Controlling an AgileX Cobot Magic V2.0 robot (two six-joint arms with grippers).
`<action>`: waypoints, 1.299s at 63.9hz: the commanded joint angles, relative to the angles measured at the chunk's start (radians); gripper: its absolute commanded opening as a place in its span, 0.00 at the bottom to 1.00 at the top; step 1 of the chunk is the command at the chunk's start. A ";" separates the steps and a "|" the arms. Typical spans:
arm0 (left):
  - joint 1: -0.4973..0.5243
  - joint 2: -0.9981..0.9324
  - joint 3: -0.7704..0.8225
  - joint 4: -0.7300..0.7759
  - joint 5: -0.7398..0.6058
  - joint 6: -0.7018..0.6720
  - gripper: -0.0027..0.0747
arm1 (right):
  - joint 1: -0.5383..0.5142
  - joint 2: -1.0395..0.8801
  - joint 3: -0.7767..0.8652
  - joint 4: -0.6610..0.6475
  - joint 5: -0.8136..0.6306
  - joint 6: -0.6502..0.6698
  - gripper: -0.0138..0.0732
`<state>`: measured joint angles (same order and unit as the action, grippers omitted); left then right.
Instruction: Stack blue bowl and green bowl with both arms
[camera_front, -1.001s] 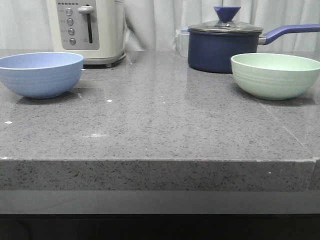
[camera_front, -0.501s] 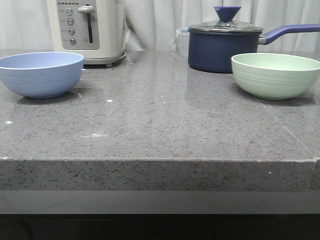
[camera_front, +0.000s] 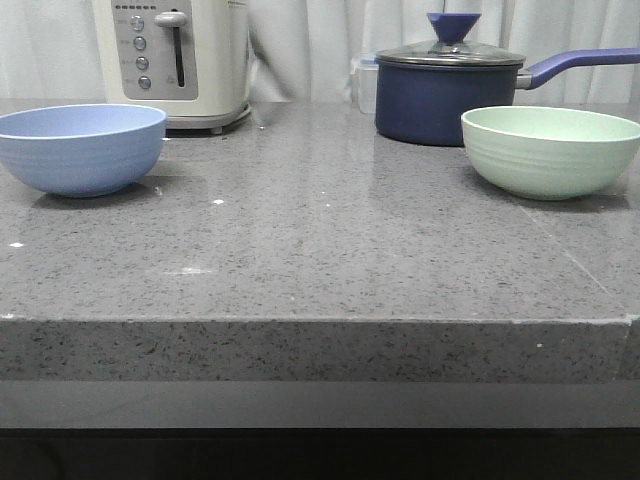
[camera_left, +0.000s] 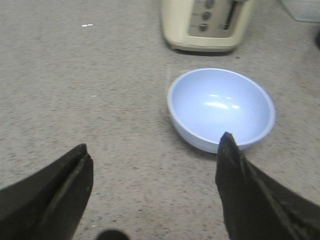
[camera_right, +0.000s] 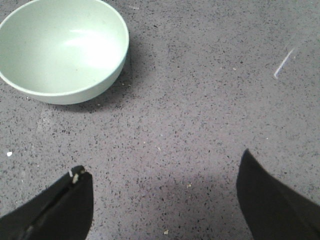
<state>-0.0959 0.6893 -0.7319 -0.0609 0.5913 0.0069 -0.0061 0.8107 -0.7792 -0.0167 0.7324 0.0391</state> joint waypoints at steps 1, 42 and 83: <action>-0.065 0.001 -0.035 -0.014 -0.079 0.013 0.70 | -0.003 0.059 -0.099 0.002 -0.003 -0.011 0.84; -0.211 0.001 -0.035 -0.013 -0.079 0.034 0.70 | -0.029 0.565 -0.551 0.221 0.233 -0.105 0.84; -0.211 0.001 -0.035 -0.013 -0.071 0.034 0.70 | -0.084 0.853 -0.657 0.426 0.197 -0.203 0.57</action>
<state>-0.3004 0.6893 -0.7319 -0.0614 0.5913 0.0367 -0.0825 1.7035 -1.4024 0.3752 0.9762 -0.1469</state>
